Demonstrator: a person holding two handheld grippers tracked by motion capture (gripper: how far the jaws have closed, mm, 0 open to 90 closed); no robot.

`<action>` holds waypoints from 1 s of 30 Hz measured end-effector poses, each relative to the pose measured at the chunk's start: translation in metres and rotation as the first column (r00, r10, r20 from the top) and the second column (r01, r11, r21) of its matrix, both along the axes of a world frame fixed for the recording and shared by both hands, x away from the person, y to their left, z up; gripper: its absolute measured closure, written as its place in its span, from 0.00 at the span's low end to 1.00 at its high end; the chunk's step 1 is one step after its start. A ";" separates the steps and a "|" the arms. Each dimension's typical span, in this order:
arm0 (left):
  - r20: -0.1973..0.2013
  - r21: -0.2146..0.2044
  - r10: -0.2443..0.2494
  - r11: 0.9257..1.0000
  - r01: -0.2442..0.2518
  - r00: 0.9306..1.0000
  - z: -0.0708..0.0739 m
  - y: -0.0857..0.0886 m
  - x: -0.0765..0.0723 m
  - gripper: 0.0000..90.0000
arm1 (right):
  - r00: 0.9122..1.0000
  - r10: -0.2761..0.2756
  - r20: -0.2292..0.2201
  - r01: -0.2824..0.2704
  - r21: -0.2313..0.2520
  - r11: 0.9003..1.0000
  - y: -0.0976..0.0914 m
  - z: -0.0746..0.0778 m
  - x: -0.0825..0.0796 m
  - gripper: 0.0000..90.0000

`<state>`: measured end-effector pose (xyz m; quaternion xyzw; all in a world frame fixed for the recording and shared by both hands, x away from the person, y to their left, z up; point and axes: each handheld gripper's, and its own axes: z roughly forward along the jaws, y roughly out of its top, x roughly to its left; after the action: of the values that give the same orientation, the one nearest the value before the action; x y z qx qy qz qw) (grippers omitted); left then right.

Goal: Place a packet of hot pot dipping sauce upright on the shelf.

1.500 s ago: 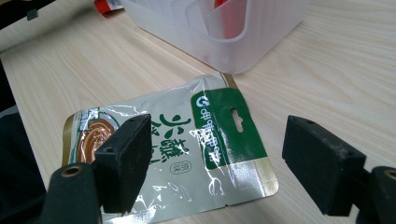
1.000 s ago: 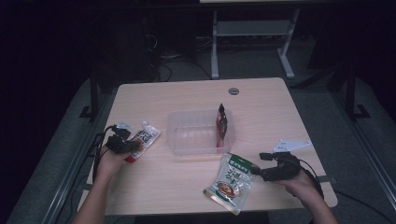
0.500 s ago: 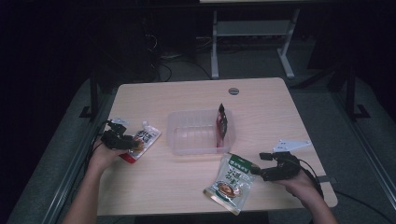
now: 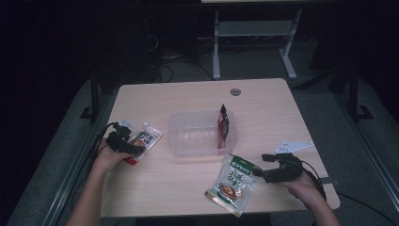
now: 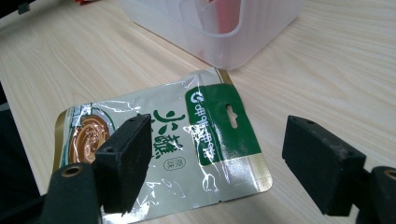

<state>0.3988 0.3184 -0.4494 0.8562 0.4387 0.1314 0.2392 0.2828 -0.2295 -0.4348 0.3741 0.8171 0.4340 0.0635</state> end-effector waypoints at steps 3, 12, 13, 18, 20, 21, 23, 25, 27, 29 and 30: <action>-0.020 -0.027 -0.009 1.000 0.008 1.000 -0.003 0.002 0.001 0.14 | 1.000 0.000 -0.012 0.000 -0.002 1.000 0.001 0.000 0.000 0.26; -0.002 -0.087 -0.018 0.996 0.018 1.000 -0.005 0.010 -0.005 0.23 | 1.000 -0.001 -0.011 0.001 -0.004 1.000 0.001 0.000 -0.001 0.26; -0.003 -0.108 -0.012 0.994 0.011 1.000 -0.005 0.011 -0.006 0.28 | 1.000 -0.001 -0.011 0.001 -0.004 1.000 0.001 -0.001 0.000 0.27; 0.008 -0.159 0.012 0.987 -0.011 1.000 -0.005 0.022 -0.008 0.50 | 1.000 0.004 -0.012 -0.004 -0.004 1.000 0.002 -0.001 -0.001 0.27; -0.007 -0.227 0.016 0.974 -0.017 1.000 -0.006 0.029 -0.009 0.68 | 1.000 0.005 -0.013 -0.005 -0.006 1.000 0.002 -0.001 0.000 0.27; -0.007 -0.227 0.016 0.974 -0.017 1.000 -0.006 0.029 -0.009 0.73 | 1.000 0.004 -0.013 -0.004 -0.007 1.000 0.002 -0.002 0.000 0.27; -0.014 -0.255 0.006 0.967 -0.009 1.000 -0.006 0.031 -0.009 0.80 | 1.000 0.003 -0.014 -0.003 -0.006 1.000 0.002 -0.002 0.000 0.27; -0.025 -0.301 -0.008 0.954 0.000 1.000 -0.004 0.034 -0.010 0.93 | 1.000 0.006 -0.014 -0.006 -0.005 1.000 0.003 -0.001 0.000 0.27; -0.026 -0.310 -0.017 0.951 0.008 1.000 -0.003 0.035 -0.010 0.95 | 1.000 0.007 -0.014 -0.007 -0.008 1.000 0.003 -0.001 0.000 0.27; -0.030 -0.340 -0.017 0.940 0.006 0.999 -0.001 0.037 -0.011 0.98 | 1.000 0.006 -0.009 -0.006 -0.007 1.000 0.002 -0.001 0.000 0.27; -0.032 -0.345 -0.023 0.939 0.011 0.999 0.000 0.037 -0.011 0.98 | 1.000 0.004 -0.009 -0.004 -0.005 1.000 0.002 -0.001 0.000 0.27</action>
<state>0.3879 0.3557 -0.4497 0.8071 0.4517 0.0354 0.3786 0.2826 -0.2271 -0.4356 0.3741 0.8193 0.4303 0.0596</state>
